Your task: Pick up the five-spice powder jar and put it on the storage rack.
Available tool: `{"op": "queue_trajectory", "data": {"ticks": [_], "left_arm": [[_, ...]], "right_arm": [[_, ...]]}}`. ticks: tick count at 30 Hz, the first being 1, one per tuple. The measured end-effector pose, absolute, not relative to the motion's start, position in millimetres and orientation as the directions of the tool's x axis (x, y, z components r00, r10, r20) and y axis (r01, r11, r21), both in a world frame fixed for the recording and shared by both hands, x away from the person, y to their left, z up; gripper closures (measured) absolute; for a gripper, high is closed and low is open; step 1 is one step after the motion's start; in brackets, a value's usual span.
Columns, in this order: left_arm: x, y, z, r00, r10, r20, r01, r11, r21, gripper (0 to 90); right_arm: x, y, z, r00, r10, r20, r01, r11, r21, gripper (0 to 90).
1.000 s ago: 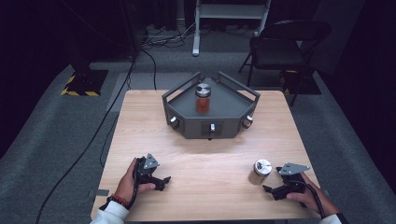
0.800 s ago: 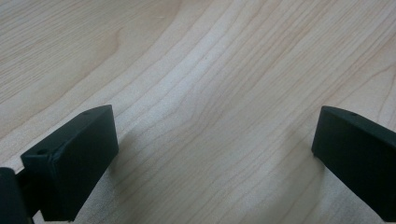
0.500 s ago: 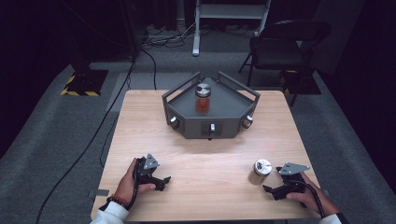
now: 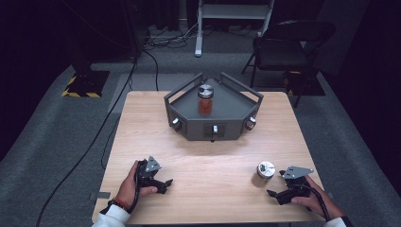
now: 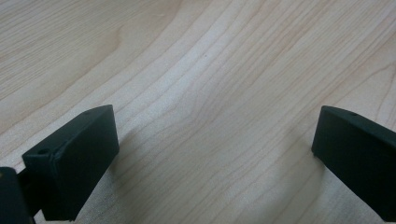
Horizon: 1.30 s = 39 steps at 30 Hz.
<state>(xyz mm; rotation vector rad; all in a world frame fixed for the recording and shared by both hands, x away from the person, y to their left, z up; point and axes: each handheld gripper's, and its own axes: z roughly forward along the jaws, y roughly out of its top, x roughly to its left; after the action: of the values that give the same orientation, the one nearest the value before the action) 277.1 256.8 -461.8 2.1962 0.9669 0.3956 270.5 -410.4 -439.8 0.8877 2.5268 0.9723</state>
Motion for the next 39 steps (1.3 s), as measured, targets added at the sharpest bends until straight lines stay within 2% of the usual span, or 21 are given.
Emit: {"op": "queue_trajectory", "data": {"ticks": [17,32,39], "left_arm": [[276.3,256.5,-462.1,0.673,0.74,-0.001,0.527,-0.478,0.703,0.3],[276.2,256.4,-462.1,0.672,0.74,-0.001,0.527,-0.478,0.703,0.3],[276.3,256.5,-462.0,0.672,0.74,-0.001,0.527,-0.478,0.703,0.3]], "right_arm": [[266.5,-405.7,-425.4,-0.8,0.596,-0.066,0.37,0.577,0.728,2.2],[273.1,-398.5,-421.3,-0.818,0.574,-0.041,0.357,0.562,0.746,2.6],[276.7,-393.3,-422.0,-0.817,0.576,-0.02,0.348,0.521,0.78,8.6]]}}
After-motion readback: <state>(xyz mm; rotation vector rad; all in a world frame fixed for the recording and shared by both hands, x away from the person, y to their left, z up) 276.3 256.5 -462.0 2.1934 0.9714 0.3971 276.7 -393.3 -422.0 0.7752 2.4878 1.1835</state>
